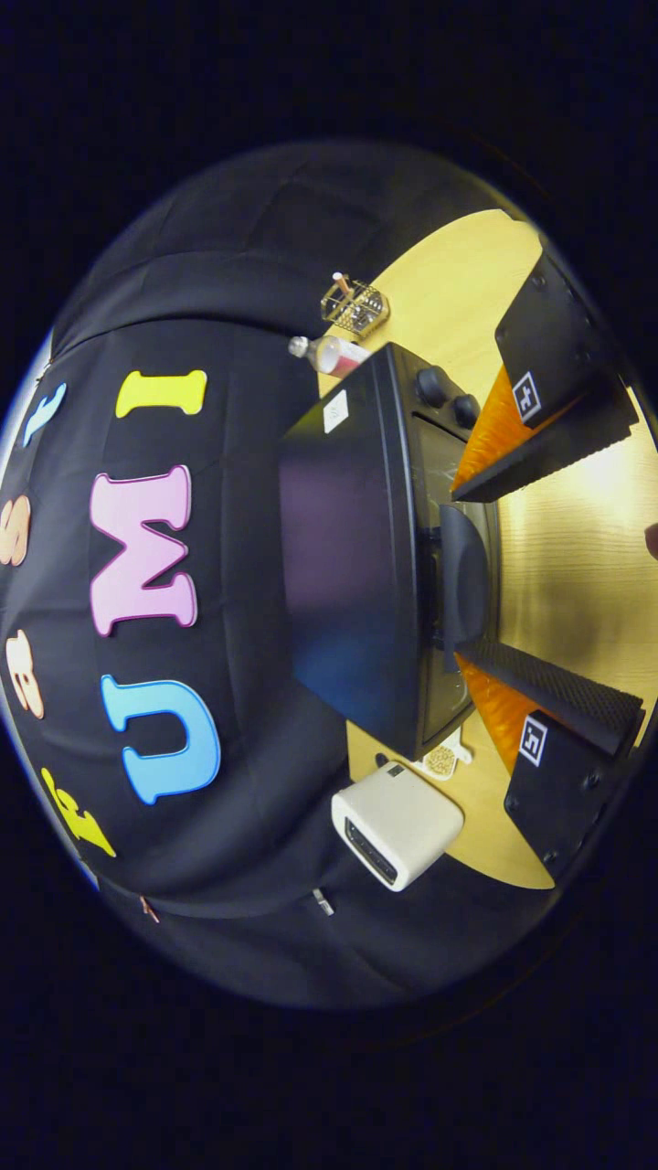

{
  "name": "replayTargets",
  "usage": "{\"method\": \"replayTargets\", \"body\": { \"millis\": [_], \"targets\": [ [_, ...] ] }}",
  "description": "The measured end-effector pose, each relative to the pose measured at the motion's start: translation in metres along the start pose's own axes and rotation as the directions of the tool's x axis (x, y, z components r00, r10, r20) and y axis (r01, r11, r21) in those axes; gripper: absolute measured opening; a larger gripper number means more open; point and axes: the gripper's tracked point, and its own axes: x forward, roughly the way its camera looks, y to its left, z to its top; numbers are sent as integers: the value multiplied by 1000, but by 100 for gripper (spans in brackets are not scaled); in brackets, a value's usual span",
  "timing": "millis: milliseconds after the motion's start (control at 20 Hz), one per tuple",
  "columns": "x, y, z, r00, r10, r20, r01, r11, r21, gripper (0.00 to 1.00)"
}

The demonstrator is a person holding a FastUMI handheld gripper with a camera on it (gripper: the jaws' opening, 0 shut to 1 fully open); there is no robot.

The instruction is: Open the toaster oven, put the food inside, and close the toaster oven door.

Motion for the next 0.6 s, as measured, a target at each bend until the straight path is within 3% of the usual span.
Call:
{"method": "replayTargets", "body": {
  "millis": [350,600],
  "targets": [
    [-67,-35,86,978,5,209,1,1000,-27,99],
    [-111,-78,144,935,-22,353,57,994,-91,99]
  ]
}}
